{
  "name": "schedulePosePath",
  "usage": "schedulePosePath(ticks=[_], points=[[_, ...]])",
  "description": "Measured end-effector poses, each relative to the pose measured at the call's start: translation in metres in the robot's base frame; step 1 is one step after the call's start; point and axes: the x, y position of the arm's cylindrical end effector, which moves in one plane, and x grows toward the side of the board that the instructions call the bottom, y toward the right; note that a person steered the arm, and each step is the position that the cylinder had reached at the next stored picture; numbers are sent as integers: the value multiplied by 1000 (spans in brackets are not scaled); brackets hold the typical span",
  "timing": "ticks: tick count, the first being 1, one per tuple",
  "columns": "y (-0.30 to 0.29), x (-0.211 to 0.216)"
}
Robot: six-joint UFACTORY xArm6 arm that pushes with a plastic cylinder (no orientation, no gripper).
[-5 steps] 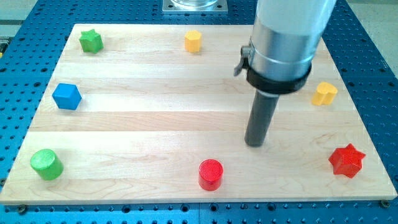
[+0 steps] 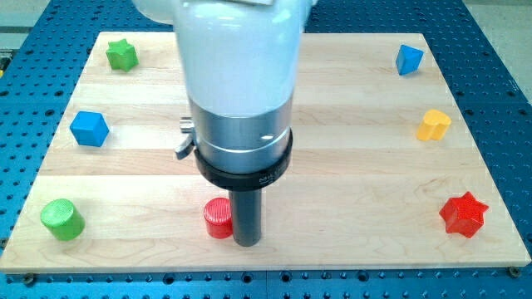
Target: Move the red circle diagonally to the green star
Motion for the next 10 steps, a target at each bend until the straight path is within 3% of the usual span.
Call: schedulePosePath(ticks=[2, 3, 5, 6, 8, 9, 10], points=[[-8, 27], [-24, 18], [-24, -69], [-33, -74], [-47, -18], [-69, -20], [-69, -69]])
